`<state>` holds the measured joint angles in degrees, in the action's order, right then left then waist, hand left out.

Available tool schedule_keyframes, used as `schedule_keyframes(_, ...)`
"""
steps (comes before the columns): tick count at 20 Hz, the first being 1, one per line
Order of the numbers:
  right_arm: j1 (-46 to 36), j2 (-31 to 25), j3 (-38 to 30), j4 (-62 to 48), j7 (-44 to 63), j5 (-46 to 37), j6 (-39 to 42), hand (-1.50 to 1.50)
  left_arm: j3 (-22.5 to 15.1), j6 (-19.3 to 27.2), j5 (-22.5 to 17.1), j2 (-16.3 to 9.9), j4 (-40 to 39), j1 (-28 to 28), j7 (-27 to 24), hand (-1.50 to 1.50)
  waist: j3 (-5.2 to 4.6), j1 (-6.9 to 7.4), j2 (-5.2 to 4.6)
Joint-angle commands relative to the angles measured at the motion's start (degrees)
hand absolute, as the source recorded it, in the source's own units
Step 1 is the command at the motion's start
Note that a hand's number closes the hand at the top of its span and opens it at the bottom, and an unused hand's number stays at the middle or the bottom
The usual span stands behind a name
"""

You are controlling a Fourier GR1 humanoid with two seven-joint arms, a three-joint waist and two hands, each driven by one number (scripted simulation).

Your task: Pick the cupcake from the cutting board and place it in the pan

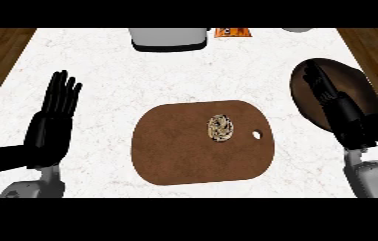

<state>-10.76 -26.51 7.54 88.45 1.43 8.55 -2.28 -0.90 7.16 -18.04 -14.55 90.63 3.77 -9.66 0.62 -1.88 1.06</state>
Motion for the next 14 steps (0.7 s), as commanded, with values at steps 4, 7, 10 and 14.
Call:
schedule_keyframes(4,-10.52,6.2,7.16,1.99,-4.67,12.99,18.94,1.5,-6.65,-1.95,4.42,0.38,-0.31,1.6,0.69,0.0,-0.28,5.95,-2.05)
schedule_keyframes(7,-16.71,-2.29,9.47,-0.38,-9.9,-1.34,21.8,1.5,-11.96,-2.33,6.56,2.75,-1.01,1.96,2.1,0.0,-0.53,5.23,-2.09)
schedule_keyframes(10,-17.25,0.87,1.98,-17.69,-18.28,14.83,35.22,-1.5,-13.14,-0.26,9.16,4.0,-1.89,-0.29,1.06,0.0,-0.44,4.55,-2.08)
schedule_keyframes(14,-18.58,-6.21,2.44,-22.38,-30.12,7.54,47.53,-1.5,-13.39,0.93,10.38,4.9,-2.57,0.75,1.63,0.0,-0.47,3.44,-1.72)
